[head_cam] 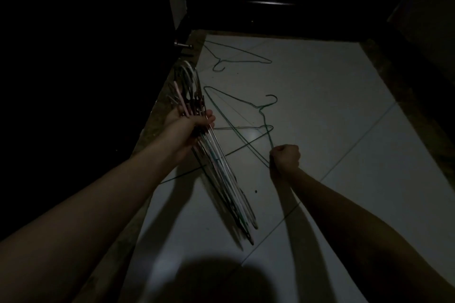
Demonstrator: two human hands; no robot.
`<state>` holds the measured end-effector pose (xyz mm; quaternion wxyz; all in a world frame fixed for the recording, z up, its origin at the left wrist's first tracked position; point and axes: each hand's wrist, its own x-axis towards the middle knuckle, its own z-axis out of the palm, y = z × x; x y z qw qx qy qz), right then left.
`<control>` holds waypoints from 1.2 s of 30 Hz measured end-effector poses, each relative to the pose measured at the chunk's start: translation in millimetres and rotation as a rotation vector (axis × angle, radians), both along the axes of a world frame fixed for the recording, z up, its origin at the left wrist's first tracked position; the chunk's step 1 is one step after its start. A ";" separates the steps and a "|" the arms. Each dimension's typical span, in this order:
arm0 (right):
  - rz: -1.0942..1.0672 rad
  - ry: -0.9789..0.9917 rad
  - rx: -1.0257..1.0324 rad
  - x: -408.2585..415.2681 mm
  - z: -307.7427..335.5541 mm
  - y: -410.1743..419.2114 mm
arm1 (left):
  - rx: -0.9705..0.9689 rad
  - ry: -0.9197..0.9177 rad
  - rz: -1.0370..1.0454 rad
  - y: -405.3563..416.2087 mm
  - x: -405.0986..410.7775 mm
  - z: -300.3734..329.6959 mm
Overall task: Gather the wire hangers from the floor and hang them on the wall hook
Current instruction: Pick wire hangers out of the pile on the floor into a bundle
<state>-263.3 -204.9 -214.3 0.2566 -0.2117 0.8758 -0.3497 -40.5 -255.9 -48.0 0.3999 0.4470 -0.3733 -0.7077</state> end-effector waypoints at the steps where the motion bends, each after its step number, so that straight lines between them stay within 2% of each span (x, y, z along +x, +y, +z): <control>1: -0.048 -0.127 -0.090 -0.4 3.4 0.7 | 0.002 0.004 0.006 -0.6 -0.5 -0.6; 5: -0.223 -0.546 -0.243 5.8 30.3 3.7 | 0.021 0.010 0.019 -2.2 -1.4 -6.8; 8: -0.220 -0.644 -0.222 3.4 47.0 6.7 | 0.024 -0.016 0.006 -4.3 0.0 -10.2; 14: -0.221 -0.574 -0.213 -3.8 70.3 13.2 | 0.040 0.029 0.043 -10.2 6.0 -10.5; 22: -0.215 -0.392 -0.367 -36.1 77.7 23.6 | 0.028 0.054 0.063 -16.0 -4.3 -4.9; 27: -0.220 -0.290 -0.499 -58.8 101.7 19.6 | 0.028 0.091 0.052 -17.2 -12.9 2.8; 32: -0.133 -0.137 -0.539 -65.3 134.5 5.6 | -0.008 0.106 0.037 -16.6 -19.0 11.9; 36: -0.068 -0.240 -0.602 -50.9 158.4 4.3 | 0.001 0.129 0.046 -16.9 -20.4 22.5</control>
